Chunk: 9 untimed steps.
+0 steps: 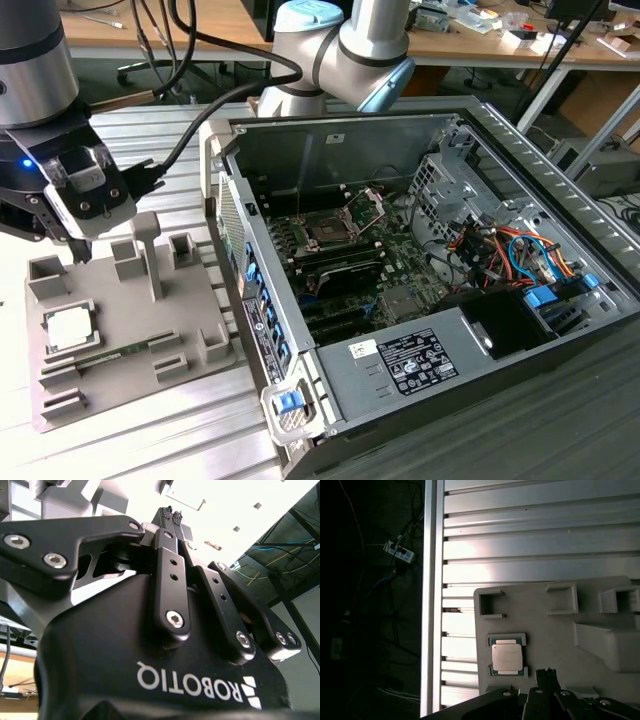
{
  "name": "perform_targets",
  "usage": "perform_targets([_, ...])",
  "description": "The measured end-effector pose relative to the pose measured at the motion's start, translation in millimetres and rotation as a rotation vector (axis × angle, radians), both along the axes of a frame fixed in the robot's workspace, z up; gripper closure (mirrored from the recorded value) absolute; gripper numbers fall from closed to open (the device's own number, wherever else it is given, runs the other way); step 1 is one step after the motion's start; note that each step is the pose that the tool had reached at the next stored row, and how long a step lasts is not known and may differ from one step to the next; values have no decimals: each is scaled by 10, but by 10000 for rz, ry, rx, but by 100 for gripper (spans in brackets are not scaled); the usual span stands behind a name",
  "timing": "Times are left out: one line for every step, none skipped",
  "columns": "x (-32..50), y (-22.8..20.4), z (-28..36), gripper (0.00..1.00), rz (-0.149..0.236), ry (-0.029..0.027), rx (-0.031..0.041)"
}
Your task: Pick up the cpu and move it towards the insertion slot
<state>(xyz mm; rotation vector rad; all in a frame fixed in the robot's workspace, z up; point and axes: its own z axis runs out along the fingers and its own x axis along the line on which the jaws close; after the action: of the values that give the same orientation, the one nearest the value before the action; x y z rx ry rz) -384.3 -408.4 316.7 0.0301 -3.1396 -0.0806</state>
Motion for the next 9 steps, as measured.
perform_targets([0, 0, -2, 89, 0, 0, 0])
perform_targets([0, 0, -4, 89, 0, 0, 0])
perform_targets([0, 0, -8, 89, 0, -1, 0])
perform_targets([0, 0, -10, 89, 0, -1, 1])
perform_targets([0, 0, -12, 89, 0, 0, 0])
perform_targets([-1, 0, -14, 89, -1, 0, 0])
perform_targets([-1, -1, -17, 89, 0, 0, 0])
perform_targets([-1, -1, -19, 89, -1, 0, 0])
perform_targets([-1, -1, -21, 89, -1, 0, 0])
